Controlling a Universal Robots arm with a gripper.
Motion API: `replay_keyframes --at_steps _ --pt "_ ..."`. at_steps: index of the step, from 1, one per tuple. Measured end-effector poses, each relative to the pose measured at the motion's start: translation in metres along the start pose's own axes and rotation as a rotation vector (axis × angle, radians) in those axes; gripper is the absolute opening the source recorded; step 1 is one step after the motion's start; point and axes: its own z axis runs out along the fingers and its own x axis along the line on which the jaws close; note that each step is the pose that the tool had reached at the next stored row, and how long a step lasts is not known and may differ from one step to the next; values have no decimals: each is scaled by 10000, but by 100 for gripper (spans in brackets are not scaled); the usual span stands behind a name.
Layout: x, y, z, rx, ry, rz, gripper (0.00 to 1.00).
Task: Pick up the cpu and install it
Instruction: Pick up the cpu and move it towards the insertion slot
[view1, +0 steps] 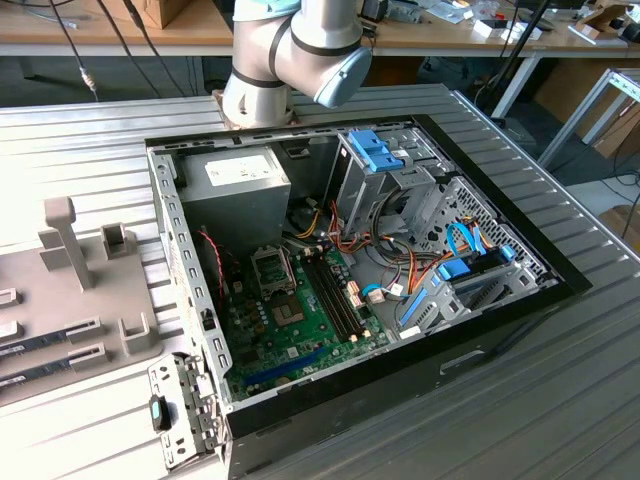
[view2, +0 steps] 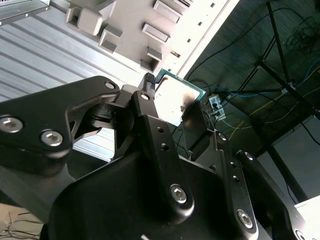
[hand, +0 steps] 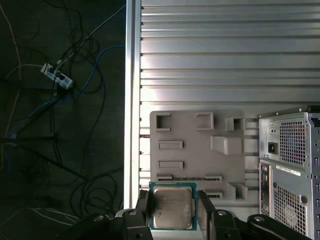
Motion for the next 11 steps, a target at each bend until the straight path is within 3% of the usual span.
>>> replay_keyframes --at_steps 11 --pt "-12 -42 1 -2 1 0 47"
